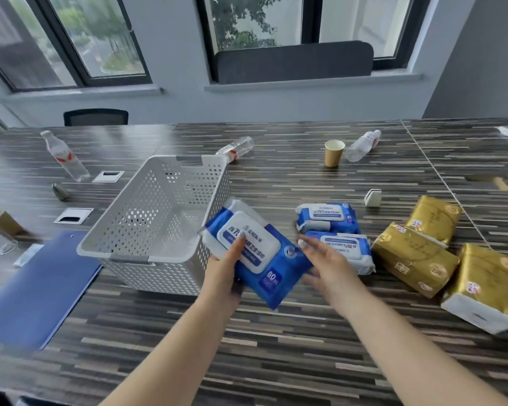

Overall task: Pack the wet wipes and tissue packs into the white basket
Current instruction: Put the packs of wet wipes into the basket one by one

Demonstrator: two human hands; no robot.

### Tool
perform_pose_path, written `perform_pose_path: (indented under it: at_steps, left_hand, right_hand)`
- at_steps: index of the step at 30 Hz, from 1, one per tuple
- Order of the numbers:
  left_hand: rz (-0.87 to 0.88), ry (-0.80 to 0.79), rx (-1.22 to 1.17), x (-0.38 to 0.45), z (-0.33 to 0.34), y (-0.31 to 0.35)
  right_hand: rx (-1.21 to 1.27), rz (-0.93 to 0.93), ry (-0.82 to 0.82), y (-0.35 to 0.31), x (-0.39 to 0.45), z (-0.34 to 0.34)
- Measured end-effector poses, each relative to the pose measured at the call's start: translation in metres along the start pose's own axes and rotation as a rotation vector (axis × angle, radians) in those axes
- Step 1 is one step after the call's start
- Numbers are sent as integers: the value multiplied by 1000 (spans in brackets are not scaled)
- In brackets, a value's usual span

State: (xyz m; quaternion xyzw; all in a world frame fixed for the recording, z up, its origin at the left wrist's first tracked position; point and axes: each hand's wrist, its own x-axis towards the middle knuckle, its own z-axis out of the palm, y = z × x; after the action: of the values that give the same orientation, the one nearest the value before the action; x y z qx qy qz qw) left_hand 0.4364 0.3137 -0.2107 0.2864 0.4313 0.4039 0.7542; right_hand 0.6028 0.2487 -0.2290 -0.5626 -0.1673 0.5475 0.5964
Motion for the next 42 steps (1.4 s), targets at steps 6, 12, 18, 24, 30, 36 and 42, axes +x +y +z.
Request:
perform_pose_path:
  at_steps: [6, 12, 18, 24, 30, 36, 42]
  left_hand:
    - [18, 218, -245, 4, 14, -12]
    - [39, 271, -335, 5, 13, -11]
    - [84, 243, -355, 7, 24, -1]
    - [131, 115, -255, 0, 35, -6]
    - [36, -21, -164, 2, 11, 8]
    - [78, -23, 101, 10, -10, 30]
    - [84, 60, 25, 11, -15, 24]
  right_hand:
    - [244, -6, 13, 9, -24, 21]
    - [132, 29, 139, 6, -22, 31]
    - [155, -57, 202, -2, -19, 32]
    - [186, -55, -120, -4, -16, 36]
    - [248, -93, -195, -13, -11, 13]
    - [182, -61, -226, -17, -11, -2]
    - [472, -24, -169, -15, -17, -2]
